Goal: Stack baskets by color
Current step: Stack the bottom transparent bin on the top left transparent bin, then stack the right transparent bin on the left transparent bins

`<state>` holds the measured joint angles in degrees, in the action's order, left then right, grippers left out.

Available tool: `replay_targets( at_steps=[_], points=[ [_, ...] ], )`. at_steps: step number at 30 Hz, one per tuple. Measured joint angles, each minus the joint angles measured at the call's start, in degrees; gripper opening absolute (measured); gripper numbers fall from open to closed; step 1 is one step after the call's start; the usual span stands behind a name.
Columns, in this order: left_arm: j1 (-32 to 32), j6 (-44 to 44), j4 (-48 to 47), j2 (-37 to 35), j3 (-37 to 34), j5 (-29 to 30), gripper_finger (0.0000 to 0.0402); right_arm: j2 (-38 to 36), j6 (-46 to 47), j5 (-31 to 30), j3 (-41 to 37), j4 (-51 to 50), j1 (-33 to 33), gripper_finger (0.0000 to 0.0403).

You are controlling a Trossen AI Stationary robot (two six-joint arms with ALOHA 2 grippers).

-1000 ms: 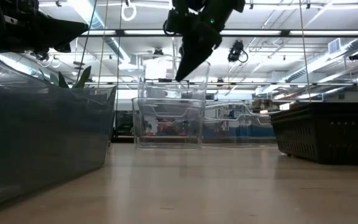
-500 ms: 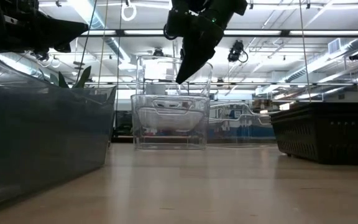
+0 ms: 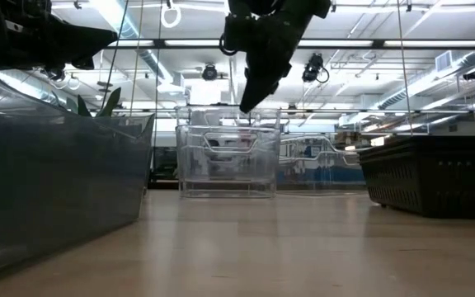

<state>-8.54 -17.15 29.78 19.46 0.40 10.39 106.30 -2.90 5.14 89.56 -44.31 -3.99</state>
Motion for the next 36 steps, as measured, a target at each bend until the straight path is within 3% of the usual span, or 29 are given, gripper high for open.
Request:
replay_targets(
  at_steps=[4, 9, 14, 19, 25, 36],
  points=[
    [0.0, 0.0, 0.0, 0.0, 0.0, 0.0, 0.0034, 0.0, 2.0, 1.9, 0.6, -4.0, 0.1, 0.0103],
    [0.0, 0.0, 0.0, 0.0, 0.0, 0.0, 0.0034, 0.0, 4.5, -3.9, 4.0, -11.0, 0.3, 0.0125],
    [0.0, 0.0, 0.0, 0.0, 0.0, 0.0, 0.0026, 0.0, 6.1, -5.4, 7.6, -13.5, 0.0, 0.0126],
    [0.0, 0.0, 0.0, 0.0, 0.0, 0.0, 0.0027, 0.0, 8.5, -11.3, 8.0, -16.3, -2.2, 0.0126],
    [0.0, 0.0, 0.0, 0.0, 0.0, 0.0, 0.0034, 0.0, 11.5, -13.2, 4.6, -20.2, -7.8, 0.0126],
    [0.0, 0.0, 0.0, 0.0, 0.0, 0.0, 0.0027, 0.0, 11.9, -11.5, -3.8, -11.6, -13.0, 0.0128]
  ],
)
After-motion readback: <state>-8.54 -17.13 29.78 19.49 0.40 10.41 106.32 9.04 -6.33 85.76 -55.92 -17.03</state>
